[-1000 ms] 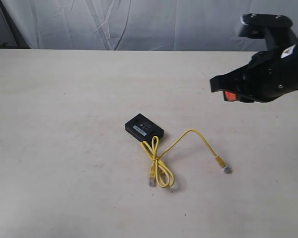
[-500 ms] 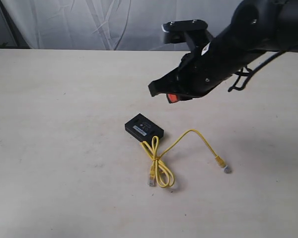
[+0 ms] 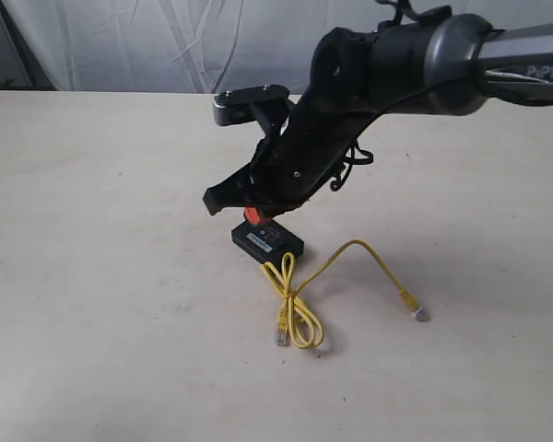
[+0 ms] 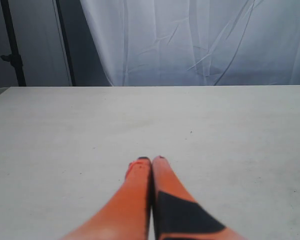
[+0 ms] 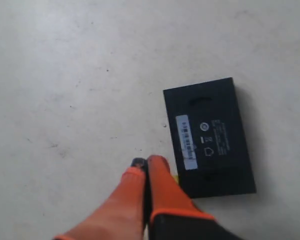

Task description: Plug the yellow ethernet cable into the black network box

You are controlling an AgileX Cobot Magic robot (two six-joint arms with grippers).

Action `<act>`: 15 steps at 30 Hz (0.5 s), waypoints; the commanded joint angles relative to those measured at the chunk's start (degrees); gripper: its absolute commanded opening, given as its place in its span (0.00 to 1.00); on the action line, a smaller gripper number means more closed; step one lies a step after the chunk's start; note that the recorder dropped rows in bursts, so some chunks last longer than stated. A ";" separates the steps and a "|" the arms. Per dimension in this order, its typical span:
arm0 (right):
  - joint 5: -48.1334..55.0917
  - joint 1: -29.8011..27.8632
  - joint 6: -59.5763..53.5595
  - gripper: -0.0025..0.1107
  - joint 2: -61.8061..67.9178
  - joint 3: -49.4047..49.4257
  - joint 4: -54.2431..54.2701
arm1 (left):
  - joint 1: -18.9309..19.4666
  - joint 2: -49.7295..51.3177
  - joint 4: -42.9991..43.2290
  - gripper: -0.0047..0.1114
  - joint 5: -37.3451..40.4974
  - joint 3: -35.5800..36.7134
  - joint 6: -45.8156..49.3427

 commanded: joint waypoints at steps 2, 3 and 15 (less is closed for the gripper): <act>1.09 1.11 -1.30 0.02 3.26 -1.38 0.25 | 0.04 -0.34 0.00 0.04 -0.41 0.27 0.00; 1.39 1.11 -1.30 0.02 3.84 -1.38 0.25 | 0.04 -0.34 0.00 0.04 -0.41 0.27 0.00; 2.21 1.11 -1.31 0.02 6.24 -1.38 -8.06 | 0.04 -0.34 0.00 0.04 -0.41 0.27 0.00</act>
